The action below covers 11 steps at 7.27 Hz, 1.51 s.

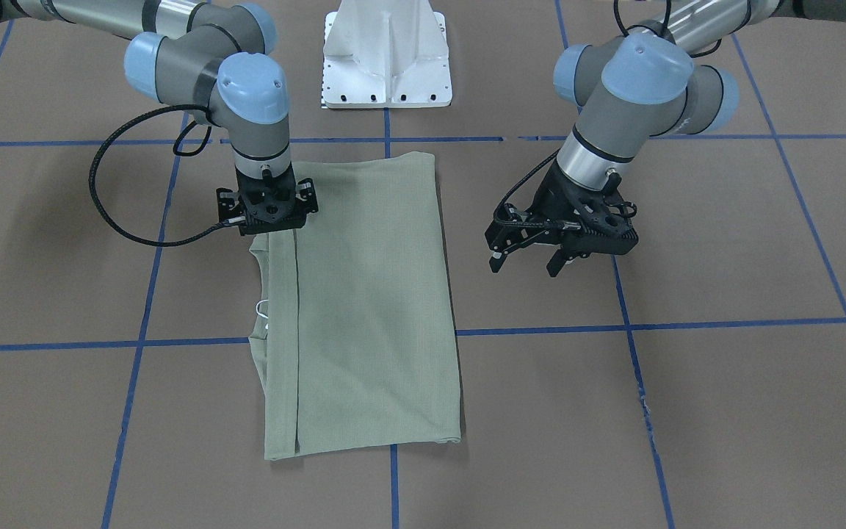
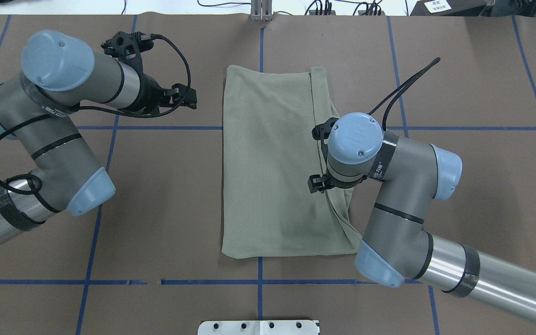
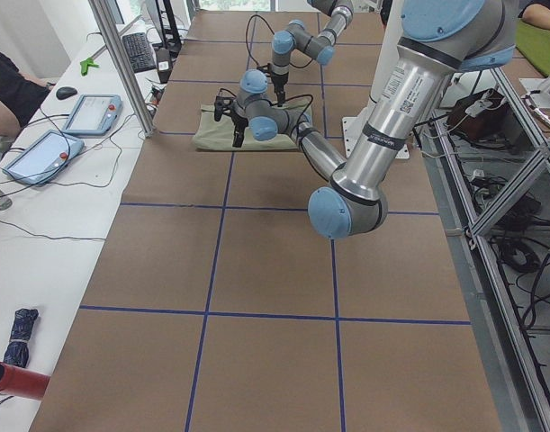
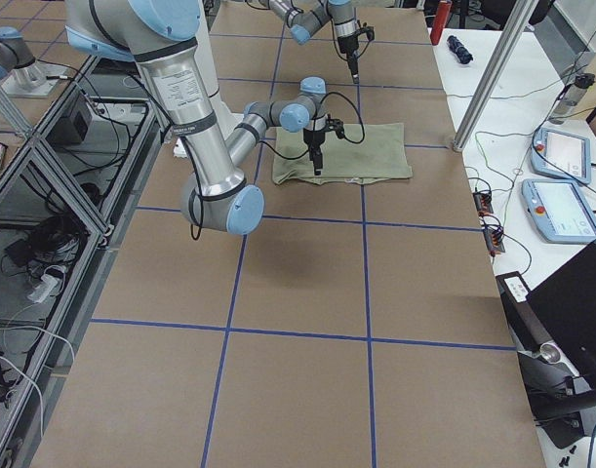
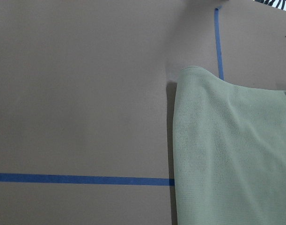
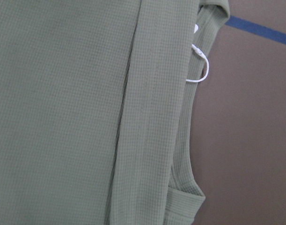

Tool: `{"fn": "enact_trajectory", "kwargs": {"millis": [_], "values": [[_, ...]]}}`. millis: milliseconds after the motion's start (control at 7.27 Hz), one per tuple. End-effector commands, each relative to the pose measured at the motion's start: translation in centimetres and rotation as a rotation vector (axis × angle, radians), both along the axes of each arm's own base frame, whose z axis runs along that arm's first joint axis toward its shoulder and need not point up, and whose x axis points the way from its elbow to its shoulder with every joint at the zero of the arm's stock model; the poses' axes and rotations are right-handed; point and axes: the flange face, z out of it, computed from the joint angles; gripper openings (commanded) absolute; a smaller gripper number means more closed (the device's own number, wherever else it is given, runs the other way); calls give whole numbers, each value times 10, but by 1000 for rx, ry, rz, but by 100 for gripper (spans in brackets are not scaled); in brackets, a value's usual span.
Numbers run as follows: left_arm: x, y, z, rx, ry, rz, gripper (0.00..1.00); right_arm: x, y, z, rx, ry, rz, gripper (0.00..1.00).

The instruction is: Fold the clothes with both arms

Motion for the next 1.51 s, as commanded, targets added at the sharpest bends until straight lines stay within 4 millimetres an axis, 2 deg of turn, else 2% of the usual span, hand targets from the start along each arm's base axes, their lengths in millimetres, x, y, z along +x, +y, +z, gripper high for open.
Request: {"fn": "enact_trajectory", "kwargs": {"millis": [0,275,825,1375], "values": [[2,-1,2,4,3,2,100,-2,3,13,-23,17,-14,100],[3,-1,3,6,5,2,100,-4,9,12,-65,-8,-45,100],[3,-2,2,6,6,2,100,-9,22,31,-96,14,-71,100],[3,-2,1,6,8,1,100,-3,21,30,-105,6,-71,100]]}}
